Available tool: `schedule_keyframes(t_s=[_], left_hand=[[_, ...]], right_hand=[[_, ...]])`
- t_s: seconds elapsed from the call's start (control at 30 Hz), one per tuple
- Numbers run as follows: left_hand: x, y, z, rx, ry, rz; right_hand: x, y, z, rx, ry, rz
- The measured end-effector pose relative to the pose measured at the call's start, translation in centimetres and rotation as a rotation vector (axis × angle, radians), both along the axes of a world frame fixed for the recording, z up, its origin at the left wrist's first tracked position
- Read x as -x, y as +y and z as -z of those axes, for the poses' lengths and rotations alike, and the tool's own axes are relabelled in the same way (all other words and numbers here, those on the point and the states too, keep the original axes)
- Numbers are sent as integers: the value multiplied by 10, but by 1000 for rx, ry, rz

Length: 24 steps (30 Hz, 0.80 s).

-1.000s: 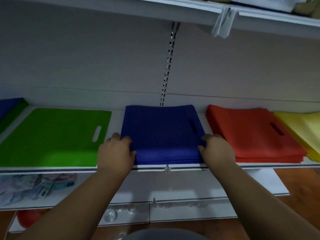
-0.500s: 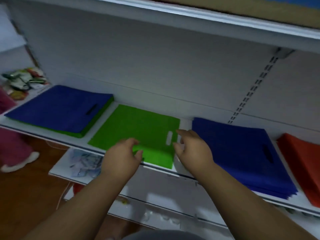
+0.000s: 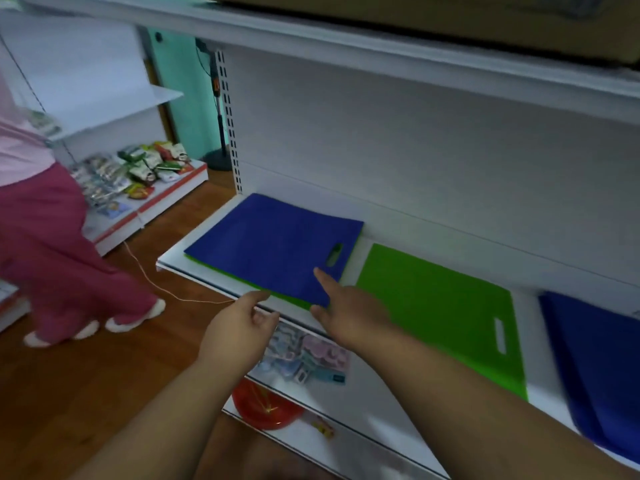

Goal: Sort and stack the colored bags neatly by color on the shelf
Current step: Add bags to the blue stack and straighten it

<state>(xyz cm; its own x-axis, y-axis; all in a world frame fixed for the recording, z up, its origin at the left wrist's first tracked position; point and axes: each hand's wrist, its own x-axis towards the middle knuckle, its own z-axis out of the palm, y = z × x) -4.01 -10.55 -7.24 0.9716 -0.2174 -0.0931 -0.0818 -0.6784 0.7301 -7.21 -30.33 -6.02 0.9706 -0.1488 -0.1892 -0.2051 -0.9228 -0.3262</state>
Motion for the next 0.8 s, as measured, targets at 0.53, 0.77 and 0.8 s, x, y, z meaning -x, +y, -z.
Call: schedule_keyframes(t_s=[0.53, 0.77, 0.8], left_hand=[[-35, 22, 13, 623, 179, -498], [6, -22, 3, 251, -56, -182], [12, -35, 1, 209, -82, -136]], right_hand=[[33, -18, -5, -47, -521, 250], [109, -89, -4, 29, -692, 483], [122, -101, -4, 37, -692, 517]])
